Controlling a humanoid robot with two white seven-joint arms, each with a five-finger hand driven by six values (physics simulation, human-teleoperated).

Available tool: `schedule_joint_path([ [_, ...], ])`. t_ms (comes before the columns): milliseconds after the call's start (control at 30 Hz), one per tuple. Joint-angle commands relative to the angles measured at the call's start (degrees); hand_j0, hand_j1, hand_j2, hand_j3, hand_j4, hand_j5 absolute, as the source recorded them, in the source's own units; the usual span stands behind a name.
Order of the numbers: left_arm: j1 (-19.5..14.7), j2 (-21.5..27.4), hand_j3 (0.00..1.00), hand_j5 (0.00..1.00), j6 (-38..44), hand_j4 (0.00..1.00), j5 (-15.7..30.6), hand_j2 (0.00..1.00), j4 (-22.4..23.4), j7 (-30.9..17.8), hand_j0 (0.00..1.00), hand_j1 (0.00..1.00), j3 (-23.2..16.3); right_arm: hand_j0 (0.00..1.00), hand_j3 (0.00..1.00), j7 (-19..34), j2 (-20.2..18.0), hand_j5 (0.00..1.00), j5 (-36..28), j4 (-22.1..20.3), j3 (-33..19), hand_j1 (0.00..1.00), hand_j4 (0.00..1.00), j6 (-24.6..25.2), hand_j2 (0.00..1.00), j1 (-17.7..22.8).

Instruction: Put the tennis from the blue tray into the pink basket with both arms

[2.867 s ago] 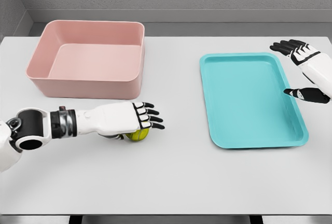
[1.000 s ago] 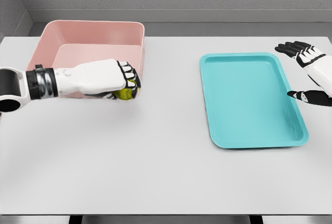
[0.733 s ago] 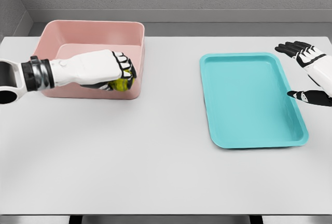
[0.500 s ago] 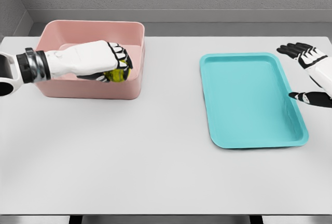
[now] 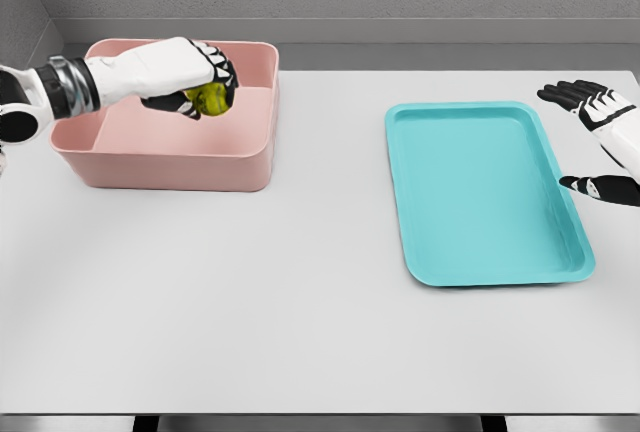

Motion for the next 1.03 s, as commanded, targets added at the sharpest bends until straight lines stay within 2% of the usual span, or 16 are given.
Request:
schedule_joint_path([
  [0,0.0,-1.2,0.47,0.47,0.1,0.47,0.3,0.47,3.8,0.1,0.47,0.47,0.2,1.0,1.0,0.0,0.0,1.0,-0.4,0.0,0.0,1.0,1.0,0.1,1.0,0.0],
  [33,-0.4,-1.3,0.51,0.51,0.1,0.51,0.3,0.51,5.0,0.1,0.51,0.51,0.1,1.0,1.0,0.0,0.0,1.0,-0.4,0.0,0.0,1.0,1.0,0.1,1.0,0.0],
  [67,-0.4,-1.3,0.68,0.68,0.1,0.68,0.5,0.68,5.8,0.4,0.68,0.68,0.3,1.0,1.0,0.0,0.0,1.0,-0.5,0.0,0.0,1.0,1.0,0.1,1.0,0.0],
  [100,-0.8,-1.3,0.93,0.93,0.1,0.93,1.3,0.93,6.6,0.6,0.93,0.93,0.3,1.0,1.0,0.0,0.0,1.0,-0.4,0.0,0.0,1.0,1.0,0.1,1.0,0.1],
  [133,-0.8,-1.3,1.0,1.0,0.1,1.0,2.9,1.0,6.6,0.7,1.0,1.0,0.3,1.0,1.0,0.0,0.0,1.0,-0.4,0.0,0.0,1.0,1.0,0.1,1.0,0.0],
  [500,-0.5,-0.3,1.0,1.0,0.1,1.0,4.6,1.0,5.7,0.6,1.0,1.0,0.4,1.0,1.0,0.0,0.0,1.0,-0.4,0.0,0.0,1.0,1.0,0.1,1.0,0.1],
  [533,-0.6,0.0,1.0,1.0,0.1,1.0,5.8,1.0,5.7,0.6,1.0,1.0,0.7,1.0,1.0,-0.1,0.0,1.0,-0.4,0.0,0.0,1.0,1.0,0.1,1.0,0.1],
  [667,0.5,7.1,1.0,1.0,0.1,1.0,11.1,1.0,3.5,0.6,1.0,1.0,1.3,1.0,1.0,-0.1,0.0,1.0,-0.4,0.0,0.0,1.0,1.0,0.1,1.0,0.0],
  [733,2.1,9.8,1.0,1.0,0.1,1.0,15.3,1.0,3.5,0.6,1.0,1.0,1.4,1.0,1.0,-0.1,0.0,1.0,-0.4,0.0,0.0,1.0,1.0,0.1,1.0,0.0],
  [833,2.5,14.7,1.0,1.0,0.1,1.0,15.7,1.0,3.0,0.6,1.0,1.0,1.4,1.0,1.0,-0.1,0.0,1.0,-0.4,0.0,0.0,1.0,1.0,0.1,1.0,0.0],
  [1000,2.7,16.7,1.0,1.0,0.1,1.0,16.9,1.0,2.4,0.6,1.0,1.0,1.8,1.0,1.0,-0.1,0.0,1.0,-0.4,-1.2,0.1,1.0,1.0,0.1,1.0,0.0],
])
